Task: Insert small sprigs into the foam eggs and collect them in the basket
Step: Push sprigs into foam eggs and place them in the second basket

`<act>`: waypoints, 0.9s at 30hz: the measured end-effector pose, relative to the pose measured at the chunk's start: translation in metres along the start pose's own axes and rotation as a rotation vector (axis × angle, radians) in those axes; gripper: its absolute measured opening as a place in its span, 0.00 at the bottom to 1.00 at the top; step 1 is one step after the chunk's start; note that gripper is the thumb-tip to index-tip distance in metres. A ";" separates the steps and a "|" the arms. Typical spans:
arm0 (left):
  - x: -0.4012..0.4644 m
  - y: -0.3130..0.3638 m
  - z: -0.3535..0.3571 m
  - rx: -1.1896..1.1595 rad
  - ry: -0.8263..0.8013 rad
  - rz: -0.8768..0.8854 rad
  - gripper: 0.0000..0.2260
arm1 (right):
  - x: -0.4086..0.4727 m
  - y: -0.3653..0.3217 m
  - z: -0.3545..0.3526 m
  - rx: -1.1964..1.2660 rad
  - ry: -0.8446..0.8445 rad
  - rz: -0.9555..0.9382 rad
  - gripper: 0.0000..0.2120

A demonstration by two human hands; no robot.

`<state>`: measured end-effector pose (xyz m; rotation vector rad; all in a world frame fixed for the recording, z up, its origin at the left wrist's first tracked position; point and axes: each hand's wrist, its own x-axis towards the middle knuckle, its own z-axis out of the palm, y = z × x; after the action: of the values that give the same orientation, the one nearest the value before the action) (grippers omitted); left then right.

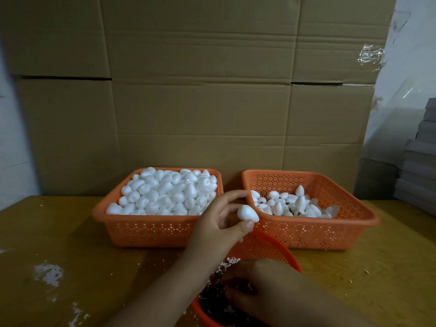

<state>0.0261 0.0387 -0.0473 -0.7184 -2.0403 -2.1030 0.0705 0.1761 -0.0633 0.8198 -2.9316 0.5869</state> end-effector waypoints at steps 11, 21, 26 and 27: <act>-0.001 0.004 0.003 -0.052 -0.007 -0.026 0.10 | -0.001 -0.002 -0.001 -0.001 0.001 -0.005 0.19; 0.000 0.004 0.002 -0.038 0.068 -0.111 0.19 | 0.000 0.000 0.000 -0.007 -0.003 -0.004 0.19; -0.001 0.006 0.003 -0.094 0.056 -0.129 0.24 | 0.001 0.001 0.000 -0.013 0.000 -0.013 0.19; -0.001 0.006 0.003 -0.096 0.055 -0.131 0.24 | 0.001 0.001 0.000 -0.012 -0.001 -0.017 0.19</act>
<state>0.0302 0.0404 -0.0419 -0.5466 -2.0207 -2.2786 0.0697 0.1761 -0.0636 0.8432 -2.9225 0.5679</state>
